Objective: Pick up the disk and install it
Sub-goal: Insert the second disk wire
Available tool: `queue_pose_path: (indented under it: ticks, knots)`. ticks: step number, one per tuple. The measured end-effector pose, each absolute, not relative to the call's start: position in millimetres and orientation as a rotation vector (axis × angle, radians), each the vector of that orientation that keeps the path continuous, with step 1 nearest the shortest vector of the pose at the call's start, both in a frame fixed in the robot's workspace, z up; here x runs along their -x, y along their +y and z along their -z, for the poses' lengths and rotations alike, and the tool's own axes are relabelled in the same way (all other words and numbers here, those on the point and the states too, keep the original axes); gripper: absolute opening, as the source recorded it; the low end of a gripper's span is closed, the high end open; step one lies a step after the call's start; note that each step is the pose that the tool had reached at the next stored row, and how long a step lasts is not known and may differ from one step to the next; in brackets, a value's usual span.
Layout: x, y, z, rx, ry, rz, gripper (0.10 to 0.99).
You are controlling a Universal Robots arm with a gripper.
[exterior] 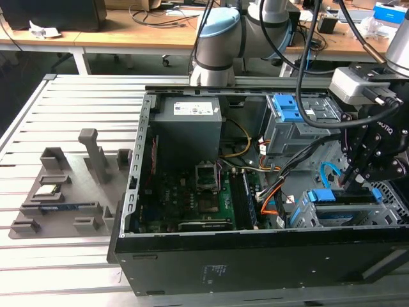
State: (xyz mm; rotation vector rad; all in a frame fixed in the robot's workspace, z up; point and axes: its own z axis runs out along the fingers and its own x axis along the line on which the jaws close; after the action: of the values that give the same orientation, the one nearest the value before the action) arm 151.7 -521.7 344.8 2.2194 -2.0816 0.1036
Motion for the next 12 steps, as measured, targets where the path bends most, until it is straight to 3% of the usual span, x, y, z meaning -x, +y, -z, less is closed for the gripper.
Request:
queue_pose_path:
  ticks: [12]
  knots:
    - [-151.5,-522.3,-334.5,-2.222,-2.079,-0.104,0.161]
